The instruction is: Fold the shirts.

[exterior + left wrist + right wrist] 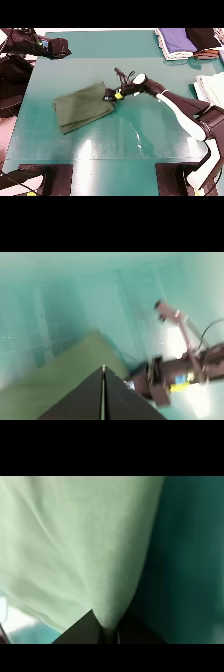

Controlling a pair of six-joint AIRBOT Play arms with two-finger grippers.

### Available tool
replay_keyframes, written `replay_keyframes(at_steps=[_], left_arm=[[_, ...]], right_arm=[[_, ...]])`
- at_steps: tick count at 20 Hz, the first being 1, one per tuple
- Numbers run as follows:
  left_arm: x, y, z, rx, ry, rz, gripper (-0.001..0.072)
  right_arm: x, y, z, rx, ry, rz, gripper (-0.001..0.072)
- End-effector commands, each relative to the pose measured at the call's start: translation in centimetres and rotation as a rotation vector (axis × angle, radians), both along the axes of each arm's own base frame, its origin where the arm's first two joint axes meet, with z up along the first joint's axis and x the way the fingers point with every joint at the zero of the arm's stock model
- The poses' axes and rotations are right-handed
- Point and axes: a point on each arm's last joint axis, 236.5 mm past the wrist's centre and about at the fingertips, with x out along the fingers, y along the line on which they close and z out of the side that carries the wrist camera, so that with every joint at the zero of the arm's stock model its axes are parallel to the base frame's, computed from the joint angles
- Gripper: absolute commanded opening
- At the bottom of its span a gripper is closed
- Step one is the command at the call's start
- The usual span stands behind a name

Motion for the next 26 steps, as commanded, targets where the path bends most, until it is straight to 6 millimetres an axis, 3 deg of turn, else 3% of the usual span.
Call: replay_keyframes(at_steps=[1,4,7,10,12,14,17,21,23,26], left_arm=[[-1.1,-2.6,0.1,-0.009,-0.002,-0.061,0.0024],[-2.1,-6.2,1.0,-0.019,-0.054,-0.137,0.0024],[-3.0,-8.8,2.0,-0.043,-0.097,-0.181,0.0024],[-3.2,-10.1,2.7,-0.065,-0.128,-0.196,0.0024],[-3.2,-10.3,3.1,-0.077,-0.136,-0.195,0.0024],[-3.2,-10.3,3.1,-0.101,-0.119,-0.177,0.0024],[-3.2,-10.3,3.1,-0.11,-0.11,-0.169,0.0024],[-3.2,-10.3,3.1,-0.112,-0.108,-0.167,0.0024],[-3.2,-10.3,3.1,-0.112,-0.108,-0.168,0.0024],[-3.2,-10.3,3.1,-0.111,-0.108,-0.168,0.0024]], right_arm=[[4.3,-4.6,3.7,-0.082,-0.144,-0.013,0.0019],[9.1,-16.0,9.1,-0.194,-0.262,-0.15,0.0019],[11.0,-29.7,14.1,-0.293,-0.327,-0.36,0.0018],[9.9,-42.9,17.9,-0.341,-0.352,-0.61,0.0019],[8.2,-50.3,19.3,-0.372,-0.355,-0.759,0.0019],[6.5,-56.0,19.5,-0.39,-0.34,-0.877,0.0019],[4.6,-62.0,18.9,-0.406,-0.319,-1.012,0.0019],[4.3,-65.6,19.6,-0.425,-0.364,-1.105,0.0019],[4.8,-66.1,22.1,-0.439,-0.434,-1.118,0.0018],[5.3,-66.5,28.1,-0.467,-0.574,-1.127,0.0018]])
